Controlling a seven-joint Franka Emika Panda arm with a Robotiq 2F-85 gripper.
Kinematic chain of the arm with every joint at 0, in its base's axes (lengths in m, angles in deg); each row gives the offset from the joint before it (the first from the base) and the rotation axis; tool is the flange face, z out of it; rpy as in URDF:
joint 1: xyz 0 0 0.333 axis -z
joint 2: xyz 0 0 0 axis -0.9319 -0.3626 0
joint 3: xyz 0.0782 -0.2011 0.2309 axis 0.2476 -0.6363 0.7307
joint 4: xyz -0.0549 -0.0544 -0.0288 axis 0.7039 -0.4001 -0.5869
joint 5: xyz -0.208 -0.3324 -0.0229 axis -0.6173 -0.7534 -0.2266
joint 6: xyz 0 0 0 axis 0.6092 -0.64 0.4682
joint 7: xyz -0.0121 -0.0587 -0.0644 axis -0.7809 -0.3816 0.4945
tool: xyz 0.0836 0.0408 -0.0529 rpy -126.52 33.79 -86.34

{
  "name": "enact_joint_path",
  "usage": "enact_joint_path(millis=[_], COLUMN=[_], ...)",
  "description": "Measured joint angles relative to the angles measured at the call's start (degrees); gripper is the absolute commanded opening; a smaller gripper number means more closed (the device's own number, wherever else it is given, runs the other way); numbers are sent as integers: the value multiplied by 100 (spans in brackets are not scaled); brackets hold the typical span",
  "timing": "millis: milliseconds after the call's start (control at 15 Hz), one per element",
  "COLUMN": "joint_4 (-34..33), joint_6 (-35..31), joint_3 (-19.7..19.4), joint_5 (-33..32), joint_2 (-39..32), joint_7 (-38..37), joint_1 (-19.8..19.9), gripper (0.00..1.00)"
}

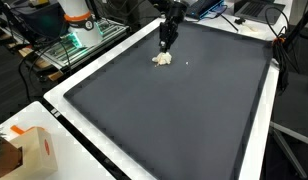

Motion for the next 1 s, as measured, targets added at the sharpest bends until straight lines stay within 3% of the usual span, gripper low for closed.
enact_joint_path(millis=[400, 1000], joint_4=[351, 730], joint_6=[-601, -1212], joint_3=[0, -1], joint_5=[199, 1427], joint_2=[510, 1089], joint_7=[584, 2018], joint_1=[128, 225], gripper=[3, 3])
